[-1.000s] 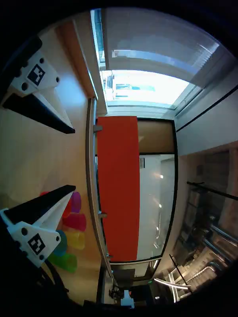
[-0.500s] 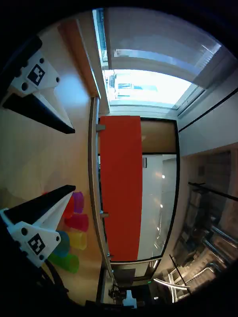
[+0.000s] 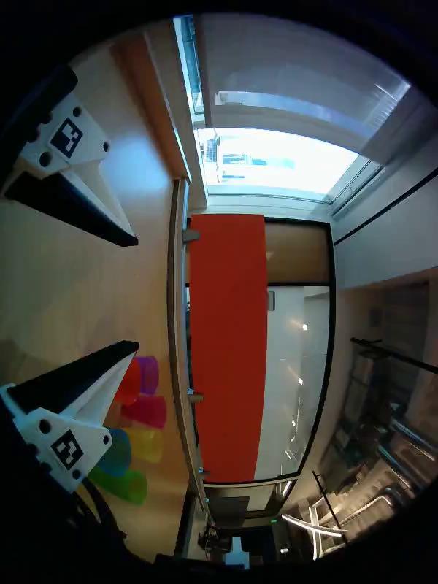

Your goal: Pour water

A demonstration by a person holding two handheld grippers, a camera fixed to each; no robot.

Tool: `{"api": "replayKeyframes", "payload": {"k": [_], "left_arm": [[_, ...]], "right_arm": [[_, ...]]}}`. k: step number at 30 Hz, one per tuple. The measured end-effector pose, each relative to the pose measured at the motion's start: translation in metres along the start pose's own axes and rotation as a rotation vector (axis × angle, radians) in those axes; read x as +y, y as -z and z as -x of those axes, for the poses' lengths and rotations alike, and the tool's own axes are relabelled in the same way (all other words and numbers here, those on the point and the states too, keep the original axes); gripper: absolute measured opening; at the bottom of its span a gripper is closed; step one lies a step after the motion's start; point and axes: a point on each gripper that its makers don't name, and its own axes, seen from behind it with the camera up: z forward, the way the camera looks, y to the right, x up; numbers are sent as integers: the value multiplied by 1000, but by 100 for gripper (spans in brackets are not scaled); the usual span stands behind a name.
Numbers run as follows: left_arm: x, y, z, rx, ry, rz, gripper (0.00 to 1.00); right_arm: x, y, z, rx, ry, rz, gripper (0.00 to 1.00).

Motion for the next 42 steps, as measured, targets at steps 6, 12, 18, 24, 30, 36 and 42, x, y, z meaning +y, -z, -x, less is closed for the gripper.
{"api": "replayKeyframes", "payload": {"k": [6, 12, 18, 24, 30, 36, 42], "left_arm": [[0, 0, 1, -1, -1, 0, 96], [0, 0, 1, -2, -1, 0, 96], [-1, 0, 0, -2, -2, -1, 96], [0, 0, 0, -2, -2, -1, 96], [0, 0, 0, -3, -2, -1, 96], [0, 1, 0, -2, -2, -1, 96], [0, 1, 0, -3, -2, -1, 96]], "right_arm": [[1, 2, -1, 1, -3, 0, 99], [2, 4, -1, 8, 2, -4, 99], [3, 9, -1, 26, 18, -17, 99], [6, 12, 1, 47, 44, -14, 99], [3, 9, 4, 72, 58, -35, 99], [-5, 0, 11, 93, 77, -53, 99], [-6, -7, 20, 101, 72, -49, 100]]}}
